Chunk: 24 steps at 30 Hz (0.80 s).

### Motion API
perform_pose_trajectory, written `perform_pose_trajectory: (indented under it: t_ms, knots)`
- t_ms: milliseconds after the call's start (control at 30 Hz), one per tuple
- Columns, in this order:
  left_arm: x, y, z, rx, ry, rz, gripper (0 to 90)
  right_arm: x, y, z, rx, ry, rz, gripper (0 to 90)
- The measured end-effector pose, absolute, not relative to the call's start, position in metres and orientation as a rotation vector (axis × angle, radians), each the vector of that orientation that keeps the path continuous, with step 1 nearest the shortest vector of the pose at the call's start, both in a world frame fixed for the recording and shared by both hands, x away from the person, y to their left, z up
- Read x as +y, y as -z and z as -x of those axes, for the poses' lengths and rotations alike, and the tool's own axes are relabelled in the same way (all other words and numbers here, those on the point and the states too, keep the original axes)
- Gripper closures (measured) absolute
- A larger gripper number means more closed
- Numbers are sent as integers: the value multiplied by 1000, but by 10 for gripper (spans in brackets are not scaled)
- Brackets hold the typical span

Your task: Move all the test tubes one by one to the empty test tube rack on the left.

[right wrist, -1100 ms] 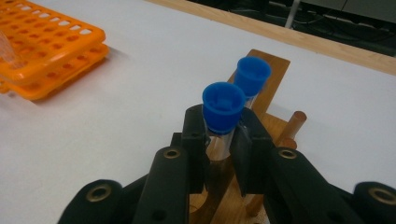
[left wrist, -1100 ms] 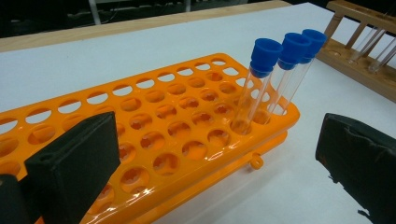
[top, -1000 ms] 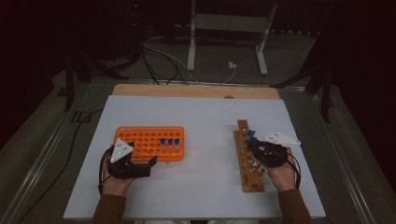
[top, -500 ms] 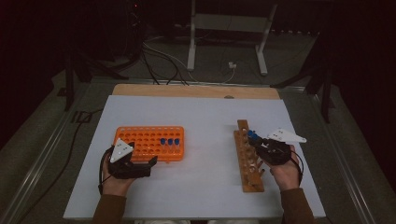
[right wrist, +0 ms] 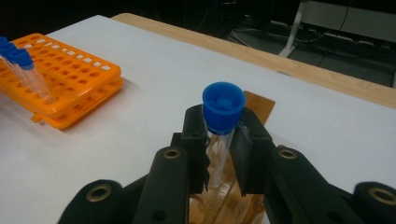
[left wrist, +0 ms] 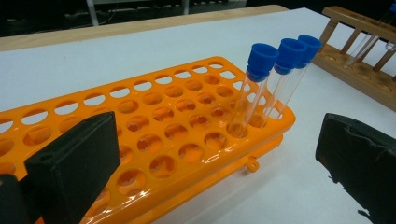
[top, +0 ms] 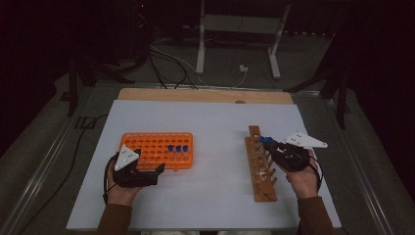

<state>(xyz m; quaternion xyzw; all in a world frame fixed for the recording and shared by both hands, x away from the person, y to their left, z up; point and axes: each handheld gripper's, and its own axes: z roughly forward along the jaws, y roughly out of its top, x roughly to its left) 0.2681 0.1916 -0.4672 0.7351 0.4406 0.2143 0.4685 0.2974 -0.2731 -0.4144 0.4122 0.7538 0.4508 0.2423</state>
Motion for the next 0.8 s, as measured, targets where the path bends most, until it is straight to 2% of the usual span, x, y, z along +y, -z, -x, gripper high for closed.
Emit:
perform_pose_trajectory:
  t_ms: [367,800]
  knots:
    - [191,466,-268,1077,-522,-1793,6,-268,393,-291,2049,-1301,-1077,769]
    - [183,458,-264,1037,-563,-1786,6,-234,400,-294,2145,-1357,-1021,769]
